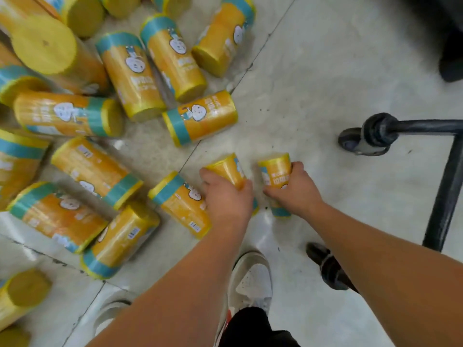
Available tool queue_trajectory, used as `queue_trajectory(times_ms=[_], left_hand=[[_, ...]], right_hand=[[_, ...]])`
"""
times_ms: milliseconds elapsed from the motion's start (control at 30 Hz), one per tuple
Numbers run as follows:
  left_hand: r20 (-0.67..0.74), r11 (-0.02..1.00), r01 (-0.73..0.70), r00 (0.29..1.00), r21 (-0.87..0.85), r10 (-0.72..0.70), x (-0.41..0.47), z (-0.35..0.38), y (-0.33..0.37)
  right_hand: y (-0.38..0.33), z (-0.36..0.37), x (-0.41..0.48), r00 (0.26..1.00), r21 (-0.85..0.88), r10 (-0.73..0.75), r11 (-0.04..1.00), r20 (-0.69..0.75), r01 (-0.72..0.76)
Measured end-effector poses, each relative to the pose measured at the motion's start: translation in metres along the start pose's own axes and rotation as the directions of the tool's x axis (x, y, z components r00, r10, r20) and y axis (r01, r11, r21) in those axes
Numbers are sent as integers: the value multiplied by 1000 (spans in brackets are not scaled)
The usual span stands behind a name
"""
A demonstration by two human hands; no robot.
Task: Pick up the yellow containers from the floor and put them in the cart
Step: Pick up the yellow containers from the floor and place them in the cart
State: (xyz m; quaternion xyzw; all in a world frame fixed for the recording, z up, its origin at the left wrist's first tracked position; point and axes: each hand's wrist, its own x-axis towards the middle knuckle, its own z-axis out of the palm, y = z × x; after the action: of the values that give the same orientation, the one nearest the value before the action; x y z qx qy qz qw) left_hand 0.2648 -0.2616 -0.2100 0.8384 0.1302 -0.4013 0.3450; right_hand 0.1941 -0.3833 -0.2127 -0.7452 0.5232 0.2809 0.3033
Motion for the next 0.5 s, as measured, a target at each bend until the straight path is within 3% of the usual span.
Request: queue_trajectory(times_ms=[100,267,500], left_hand=[[-9,1000,-25,1000,4,25,4,2,2],[-27,990,-95,995,-107,93,-16,-33,27],[-118,951,-259,963,-166,241,-126,-183,116]], right_hand=[[-3,-10,5,999,10,-23,1000,28,23],[-33,-45,-23,995,154,-75,985,-64,84],[-118,-156,-166,971,311,-158,927,-179,208]])
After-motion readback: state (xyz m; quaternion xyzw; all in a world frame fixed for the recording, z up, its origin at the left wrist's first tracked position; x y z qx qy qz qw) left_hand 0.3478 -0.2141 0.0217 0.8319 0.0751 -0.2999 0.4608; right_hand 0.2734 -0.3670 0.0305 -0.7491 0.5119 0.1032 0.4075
